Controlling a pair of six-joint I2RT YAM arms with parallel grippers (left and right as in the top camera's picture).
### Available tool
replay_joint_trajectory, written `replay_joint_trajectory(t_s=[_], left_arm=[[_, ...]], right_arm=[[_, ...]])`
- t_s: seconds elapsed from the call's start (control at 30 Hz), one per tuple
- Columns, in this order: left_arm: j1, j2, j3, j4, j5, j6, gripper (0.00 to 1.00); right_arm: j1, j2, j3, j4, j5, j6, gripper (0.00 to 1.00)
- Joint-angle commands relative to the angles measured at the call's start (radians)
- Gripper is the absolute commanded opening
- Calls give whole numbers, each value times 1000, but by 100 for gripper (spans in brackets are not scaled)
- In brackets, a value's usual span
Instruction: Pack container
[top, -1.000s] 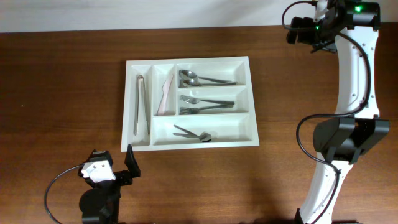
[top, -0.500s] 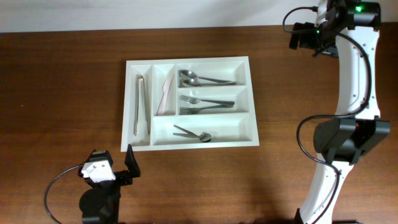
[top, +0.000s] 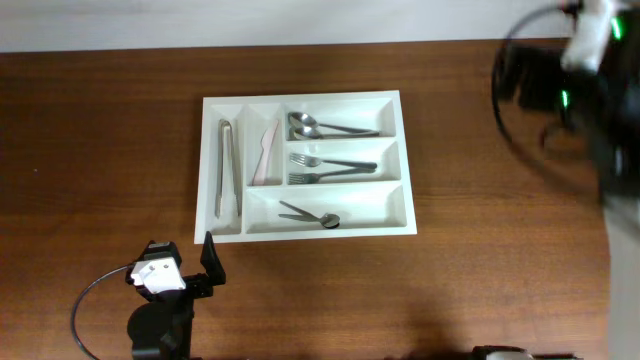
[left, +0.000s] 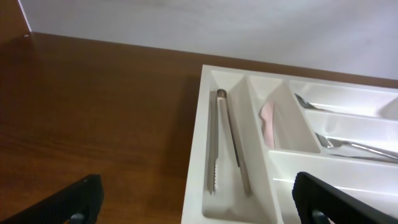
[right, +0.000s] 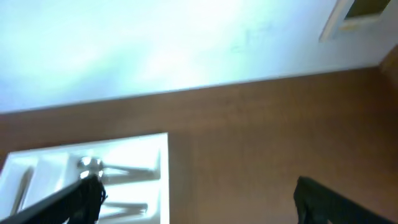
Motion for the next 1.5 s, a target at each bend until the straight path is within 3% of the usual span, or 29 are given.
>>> replay_joint_trajectory(t_s=[0.0,0.3,0.8,1.03,1.47], left_arm=[[6,-10,-5,0,18,17,99],[6,-10,-5,0,18,17,99],[6,-10,-5,0,18,17,99],[6,-10,-5,0,18,17,99],[6,-10,-5,0,18,17,99]], right_arm=[[30,-173,-261,72,21,7,99],[51,-650,-829,372,-13,4,99],[51,-1121,-1395,629,-13,4,99],[51,-1248,-1516,647,-12,4,99],[51,-1329,-1631,646,-5,4,99]])
